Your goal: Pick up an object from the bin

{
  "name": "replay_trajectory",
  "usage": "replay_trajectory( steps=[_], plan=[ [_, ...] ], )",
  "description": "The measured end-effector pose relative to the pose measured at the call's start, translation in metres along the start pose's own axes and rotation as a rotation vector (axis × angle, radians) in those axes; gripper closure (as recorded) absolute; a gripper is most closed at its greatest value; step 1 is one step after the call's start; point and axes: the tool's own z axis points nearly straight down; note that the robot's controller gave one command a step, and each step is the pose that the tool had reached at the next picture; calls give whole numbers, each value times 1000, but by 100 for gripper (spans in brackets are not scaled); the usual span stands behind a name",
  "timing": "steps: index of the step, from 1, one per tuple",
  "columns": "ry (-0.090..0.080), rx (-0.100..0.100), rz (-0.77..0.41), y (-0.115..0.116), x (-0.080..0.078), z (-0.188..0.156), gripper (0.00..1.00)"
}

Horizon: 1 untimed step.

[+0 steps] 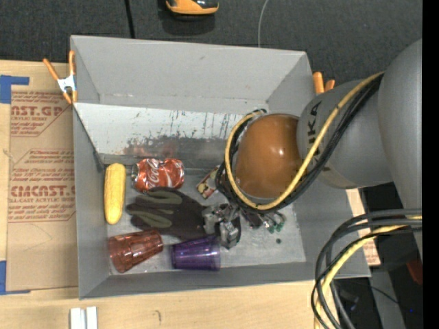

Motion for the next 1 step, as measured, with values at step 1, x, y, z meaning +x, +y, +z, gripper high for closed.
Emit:
replay_trajectory(
  steps=[1],
  plan=[
    [0, 0, 0, 0, 0, 0, 100]
  ],
)
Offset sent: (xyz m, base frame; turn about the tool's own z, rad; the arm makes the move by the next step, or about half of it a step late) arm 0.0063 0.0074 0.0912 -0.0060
